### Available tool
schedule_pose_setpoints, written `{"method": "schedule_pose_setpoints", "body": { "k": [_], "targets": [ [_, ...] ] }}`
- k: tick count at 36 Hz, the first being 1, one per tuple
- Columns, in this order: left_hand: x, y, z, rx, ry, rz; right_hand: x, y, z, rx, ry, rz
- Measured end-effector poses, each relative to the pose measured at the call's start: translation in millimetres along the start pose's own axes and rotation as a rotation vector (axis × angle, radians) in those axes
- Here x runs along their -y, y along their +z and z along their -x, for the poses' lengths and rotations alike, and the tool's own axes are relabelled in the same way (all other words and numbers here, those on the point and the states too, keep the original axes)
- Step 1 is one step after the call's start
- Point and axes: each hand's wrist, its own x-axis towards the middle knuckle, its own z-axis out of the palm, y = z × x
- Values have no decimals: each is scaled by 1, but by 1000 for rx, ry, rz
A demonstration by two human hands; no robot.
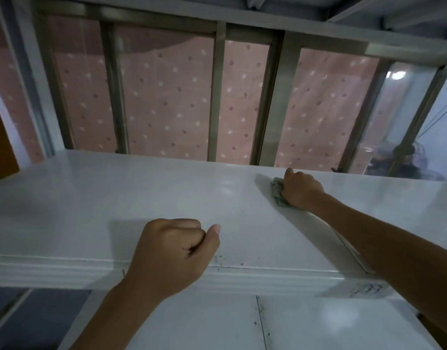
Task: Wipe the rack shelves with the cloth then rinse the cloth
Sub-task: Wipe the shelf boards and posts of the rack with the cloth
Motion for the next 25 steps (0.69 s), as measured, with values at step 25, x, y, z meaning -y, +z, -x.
{"method": "schedule_pose_setpoints", "body": {
  "k": [25],
  "targets": [
    [-1, -2, 0, -220, -159, -30, 105, -15, 19, -133, -1046, -133]
  ]
}}
